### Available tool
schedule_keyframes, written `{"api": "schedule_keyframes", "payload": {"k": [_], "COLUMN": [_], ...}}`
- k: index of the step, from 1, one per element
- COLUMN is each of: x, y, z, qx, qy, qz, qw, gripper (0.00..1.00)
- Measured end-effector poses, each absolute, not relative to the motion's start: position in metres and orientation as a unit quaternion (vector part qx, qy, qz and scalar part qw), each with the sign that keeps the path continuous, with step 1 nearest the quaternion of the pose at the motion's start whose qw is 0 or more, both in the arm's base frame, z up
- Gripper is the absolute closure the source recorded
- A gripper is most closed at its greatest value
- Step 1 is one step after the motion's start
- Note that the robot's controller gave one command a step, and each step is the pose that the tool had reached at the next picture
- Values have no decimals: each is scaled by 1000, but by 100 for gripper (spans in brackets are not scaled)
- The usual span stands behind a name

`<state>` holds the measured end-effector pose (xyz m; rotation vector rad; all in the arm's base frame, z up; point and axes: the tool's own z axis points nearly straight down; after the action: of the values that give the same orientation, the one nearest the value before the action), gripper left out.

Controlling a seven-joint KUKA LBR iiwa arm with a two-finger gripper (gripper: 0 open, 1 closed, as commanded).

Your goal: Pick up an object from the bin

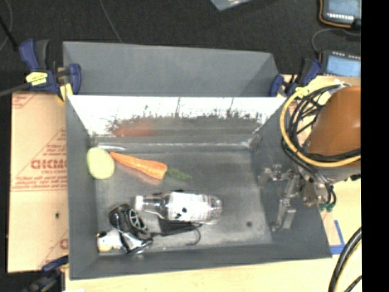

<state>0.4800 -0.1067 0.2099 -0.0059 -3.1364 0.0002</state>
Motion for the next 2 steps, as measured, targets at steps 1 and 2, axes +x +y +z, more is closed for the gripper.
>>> {"api": "schedule_keyframes", "payload": {"k": [1,2], "x": [482,511], "y": [-106,-67], "z": [214,143], "qx": [0,33], "qy": [-1000,-999], "qz": [1,1], "qw": [-2,-3], "gripper": [0,0]}}
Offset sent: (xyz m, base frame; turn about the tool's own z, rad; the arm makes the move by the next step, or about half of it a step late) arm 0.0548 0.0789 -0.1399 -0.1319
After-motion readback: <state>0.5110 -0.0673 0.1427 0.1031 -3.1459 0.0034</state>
